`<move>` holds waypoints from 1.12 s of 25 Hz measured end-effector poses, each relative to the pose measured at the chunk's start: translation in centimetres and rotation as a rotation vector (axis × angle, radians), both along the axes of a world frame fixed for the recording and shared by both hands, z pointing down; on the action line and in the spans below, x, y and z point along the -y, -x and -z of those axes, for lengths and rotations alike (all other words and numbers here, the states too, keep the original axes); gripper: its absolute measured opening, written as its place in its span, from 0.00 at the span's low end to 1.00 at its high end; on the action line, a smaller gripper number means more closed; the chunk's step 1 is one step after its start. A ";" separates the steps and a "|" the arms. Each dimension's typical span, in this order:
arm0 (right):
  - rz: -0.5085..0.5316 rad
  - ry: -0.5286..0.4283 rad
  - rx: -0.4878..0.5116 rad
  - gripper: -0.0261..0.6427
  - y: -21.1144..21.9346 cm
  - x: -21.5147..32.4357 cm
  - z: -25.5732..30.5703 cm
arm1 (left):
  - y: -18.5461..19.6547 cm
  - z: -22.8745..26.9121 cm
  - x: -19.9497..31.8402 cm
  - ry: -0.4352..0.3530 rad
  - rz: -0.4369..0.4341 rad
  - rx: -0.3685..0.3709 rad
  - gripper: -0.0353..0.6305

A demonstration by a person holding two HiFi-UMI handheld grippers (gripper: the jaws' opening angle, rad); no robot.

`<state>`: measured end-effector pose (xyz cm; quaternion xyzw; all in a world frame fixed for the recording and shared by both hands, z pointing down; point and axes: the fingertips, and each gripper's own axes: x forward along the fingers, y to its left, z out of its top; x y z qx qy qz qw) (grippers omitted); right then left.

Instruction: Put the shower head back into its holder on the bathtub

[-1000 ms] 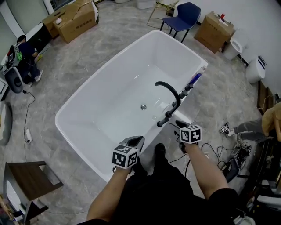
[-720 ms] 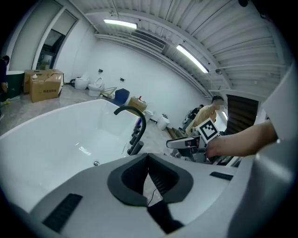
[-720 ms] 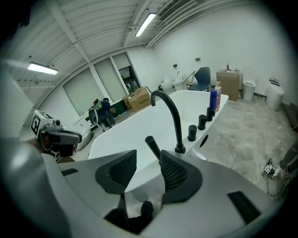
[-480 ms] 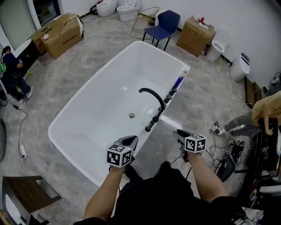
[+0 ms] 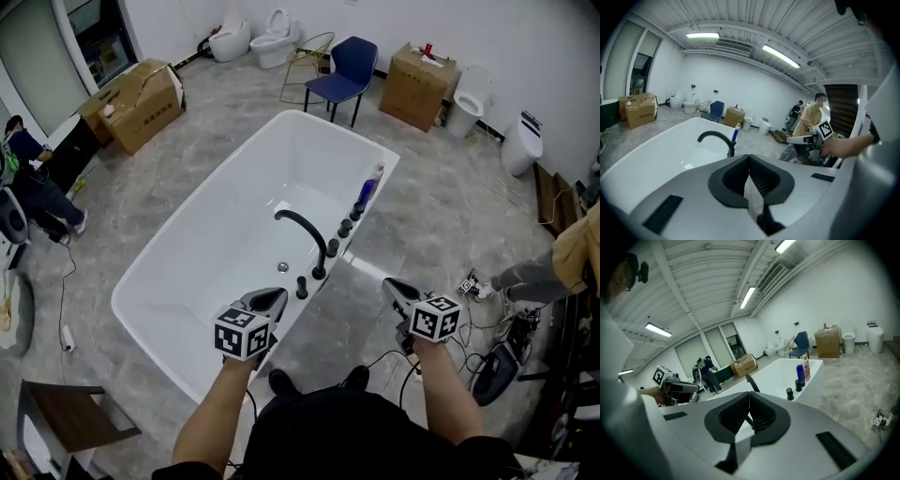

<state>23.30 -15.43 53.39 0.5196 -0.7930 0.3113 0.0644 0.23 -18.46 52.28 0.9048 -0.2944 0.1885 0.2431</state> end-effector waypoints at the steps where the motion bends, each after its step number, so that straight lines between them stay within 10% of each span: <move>1: 0.007 -0.022 -0.003 0.06 -0.5 -0.1 1.0 | -0.6 1.1 0.5 -0.022 0.007 -0.005 0.08; 9: 0.115 -0.259 -0.001 0.06 -4.0 -1.1 10.6 | -6.4 10.3 2.4 -0.315 -0.038 0.072 0.08; 15: 0.011 -0.521 -0.124 0.06 -6.0 0.1 19.5 | -7.0 16.6 4.8 -0.483 0.096 0.002 0.08; 28: 0.082 -0.603 -0.152 0.06 -2.5 -1.1 20.4 | -7.7 17.7 4.4 -0.498 0.114 -0.095 0.08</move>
